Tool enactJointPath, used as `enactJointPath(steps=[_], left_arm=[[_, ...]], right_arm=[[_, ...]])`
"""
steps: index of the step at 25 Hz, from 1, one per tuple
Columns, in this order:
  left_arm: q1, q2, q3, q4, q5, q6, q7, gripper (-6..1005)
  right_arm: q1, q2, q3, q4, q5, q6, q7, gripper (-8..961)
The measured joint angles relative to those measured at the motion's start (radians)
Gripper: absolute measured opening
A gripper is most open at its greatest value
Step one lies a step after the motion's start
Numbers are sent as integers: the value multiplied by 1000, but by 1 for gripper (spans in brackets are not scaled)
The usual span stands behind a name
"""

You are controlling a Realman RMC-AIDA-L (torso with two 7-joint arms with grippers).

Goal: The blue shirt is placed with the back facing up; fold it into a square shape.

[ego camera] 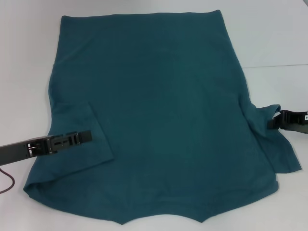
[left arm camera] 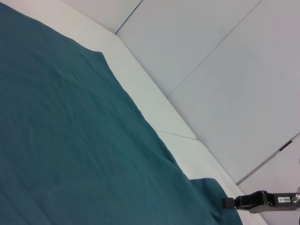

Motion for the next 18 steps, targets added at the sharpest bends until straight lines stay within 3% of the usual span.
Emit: enactJointPath(steps=[4,9,18], left_arm=[[1,0,0,0,0,0,-1,735],[9,3,-3,0,0,5,-2,735],[14,6,-5,0,0,3,-3,735]], right_arm=[[-1,-6,-32,-10,-3,-1,0,9],[-13,-19,-53,-41,-21,30,1,9],[-5,-20,-55,-115,-92,65,20,9]])
